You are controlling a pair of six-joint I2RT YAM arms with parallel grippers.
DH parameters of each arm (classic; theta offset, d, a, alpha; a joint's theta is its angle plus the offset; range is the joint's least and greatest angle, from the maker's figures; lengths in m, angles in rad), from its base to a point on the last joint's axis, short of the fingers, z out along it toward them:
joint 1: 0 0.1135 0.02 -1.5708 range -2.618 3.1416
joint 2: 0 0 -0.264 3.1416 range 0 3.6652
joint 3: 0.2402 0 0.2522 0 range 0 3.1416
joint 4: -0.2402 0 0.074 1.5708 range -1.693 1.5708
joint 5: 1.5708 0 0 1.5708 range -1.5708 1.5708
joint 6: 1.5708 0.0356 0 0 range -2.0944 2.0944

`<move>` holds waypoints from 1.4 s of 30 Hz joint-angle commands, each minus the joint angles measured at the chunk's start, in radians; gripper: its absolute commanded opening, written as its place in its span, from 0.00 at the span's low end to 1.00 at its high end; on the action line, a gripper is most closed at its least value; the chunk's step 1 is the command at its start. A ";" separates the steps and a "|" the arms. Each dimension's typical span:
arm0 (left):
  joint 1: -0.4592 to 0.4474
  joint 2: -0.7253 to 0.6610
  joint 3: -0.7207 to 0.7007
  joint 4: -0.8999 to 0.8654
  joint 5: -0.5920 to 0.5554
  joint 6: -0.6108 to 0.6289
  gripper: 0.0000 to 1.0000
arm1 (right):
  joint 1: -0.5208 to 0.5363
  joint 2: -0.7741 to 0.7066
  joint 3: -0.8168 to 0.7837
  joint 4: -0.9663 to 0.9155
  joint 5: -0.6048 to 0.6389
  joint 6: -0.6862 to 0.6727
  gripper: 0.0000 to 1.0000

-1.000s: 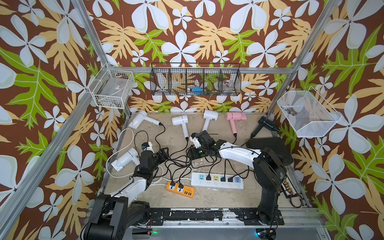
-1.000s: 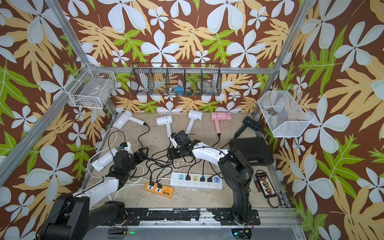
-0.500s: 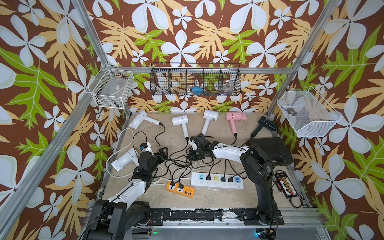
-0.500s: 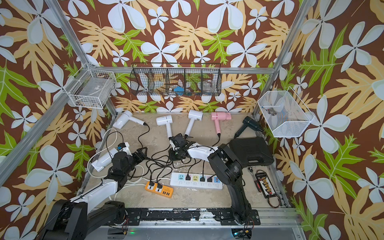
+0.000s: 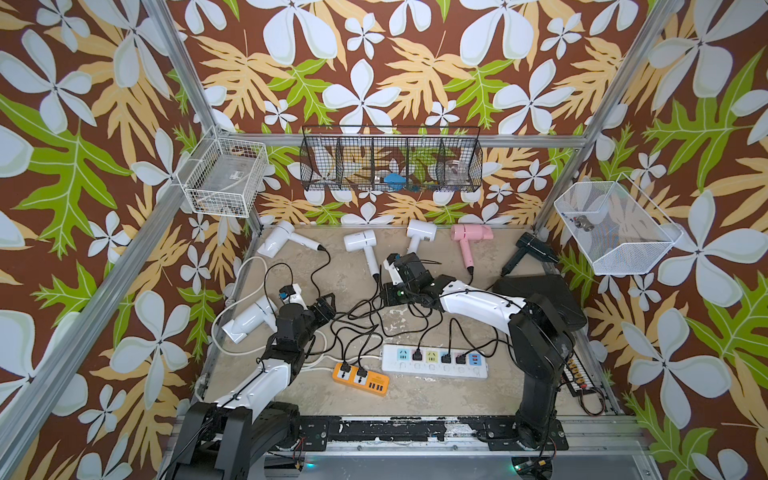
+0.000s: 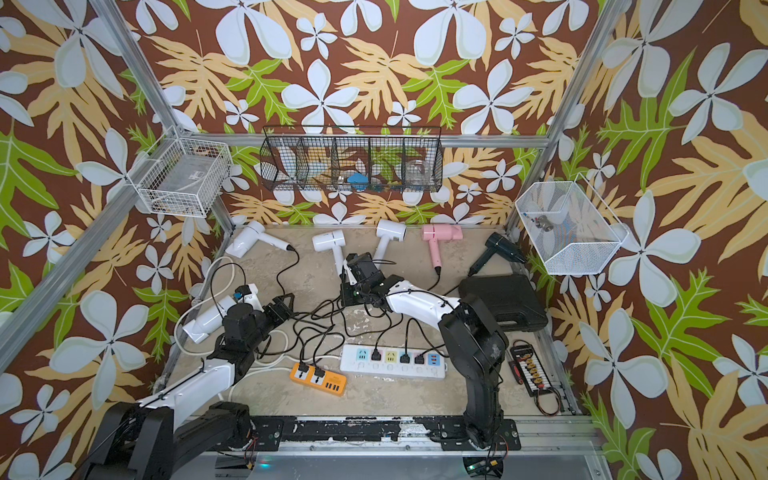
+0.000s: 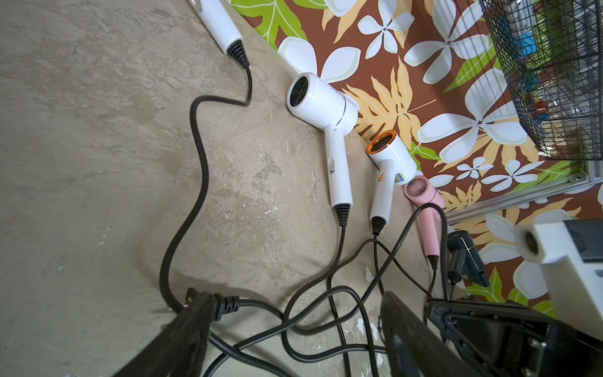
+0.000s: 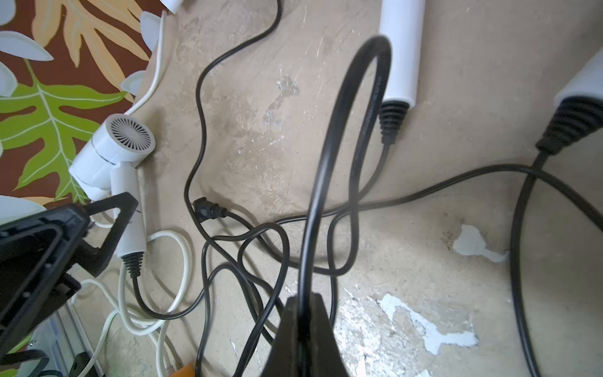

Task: Charge the blow dryers
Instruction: Pick up the plug from the center of the board.

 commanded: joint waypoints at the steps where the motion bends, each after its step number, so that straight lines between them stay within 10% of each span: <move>1: -0.002 -0.003 -0.002 0.022 -0.008 0.007 0.82 | -0.007 -0.026 -0.011 0.040 0.023 -0.027 0.00; 21: -0.002 0.080 0.023 0.056 0.066 0.013 0.81 | -0.067 -0.211 -0.158 0.249 -0.028 -0.090 0.00; 42: -0.024 0.085 -0.009 0.199 0.168 0.030 0.79 | -0.143 -0.221 0.051 0.225 -0.228 -0.067 0.00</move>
